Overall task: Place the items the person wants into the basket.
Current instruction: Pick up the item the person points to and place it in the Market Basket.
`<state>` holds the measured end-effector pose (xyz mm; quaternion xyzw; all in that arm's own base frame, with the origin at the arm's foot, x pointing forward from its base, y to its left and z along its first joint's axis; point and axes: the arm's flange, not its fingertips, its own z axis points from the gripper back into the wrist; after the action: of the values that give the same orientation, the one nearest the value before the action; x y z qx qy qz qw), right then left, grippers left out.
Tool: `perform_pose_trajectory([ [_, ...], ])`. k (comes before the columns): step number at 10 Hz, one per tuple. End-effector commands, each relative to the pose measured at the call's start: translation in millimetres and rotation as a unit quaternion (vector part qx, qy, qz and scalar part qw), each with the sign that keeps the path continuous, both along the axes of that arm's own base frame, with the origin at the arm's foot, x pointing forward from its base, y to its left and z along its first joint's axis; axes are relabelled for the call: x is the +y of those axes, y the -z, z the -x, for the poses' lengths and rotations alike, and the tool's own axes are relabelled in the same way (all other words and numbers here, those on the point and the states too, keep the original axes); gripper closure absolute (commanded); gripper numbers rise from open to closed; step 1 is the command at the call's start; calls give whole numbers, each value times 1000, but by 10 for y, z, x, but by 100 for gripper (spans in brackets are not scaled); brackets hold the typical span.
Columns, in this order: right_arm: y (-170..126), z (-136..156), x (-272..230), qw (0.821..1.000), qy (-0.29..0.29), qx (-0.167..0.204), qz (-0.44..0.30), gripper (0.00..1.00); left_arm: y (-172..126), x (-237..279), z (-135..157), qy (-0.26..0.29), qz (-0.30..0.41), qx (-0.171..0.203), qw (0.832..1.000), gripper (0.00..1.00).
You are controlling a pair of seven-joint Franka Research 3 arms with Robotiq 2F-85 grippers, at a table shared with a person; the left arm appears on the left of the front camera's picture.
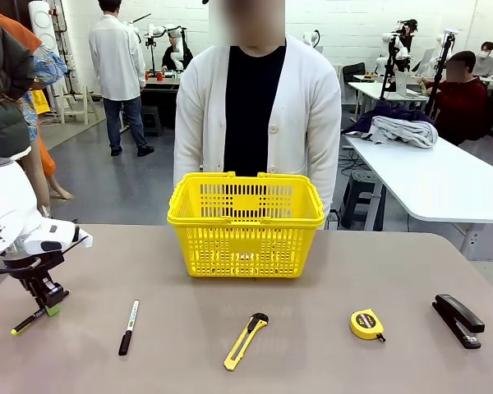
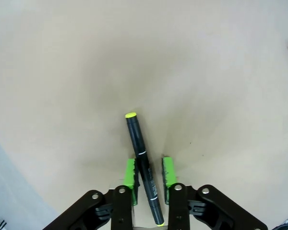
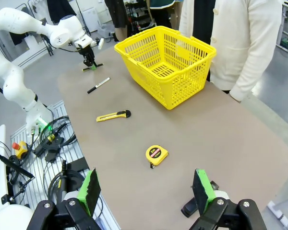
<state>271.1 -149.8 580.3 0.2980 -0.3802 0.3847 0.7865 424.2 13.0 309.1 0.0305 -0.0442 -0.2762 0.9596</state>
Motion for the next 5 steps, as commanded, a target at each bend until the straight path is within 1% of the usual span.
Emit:
perform_pose_trajectory([
  [1,0,-16,-7,1000,-7,-9,-10,0,70,20,82,-12,-11,8,1000,100],
  [4,0,-16,-7,1000,-7,-9,-10,0,70,15,74,-9,-18,9,1000,100],
  [5,0,-16,-7,1000,-7,-9,-10,0,-14,1,93,10,-14,13,1000,100],
])
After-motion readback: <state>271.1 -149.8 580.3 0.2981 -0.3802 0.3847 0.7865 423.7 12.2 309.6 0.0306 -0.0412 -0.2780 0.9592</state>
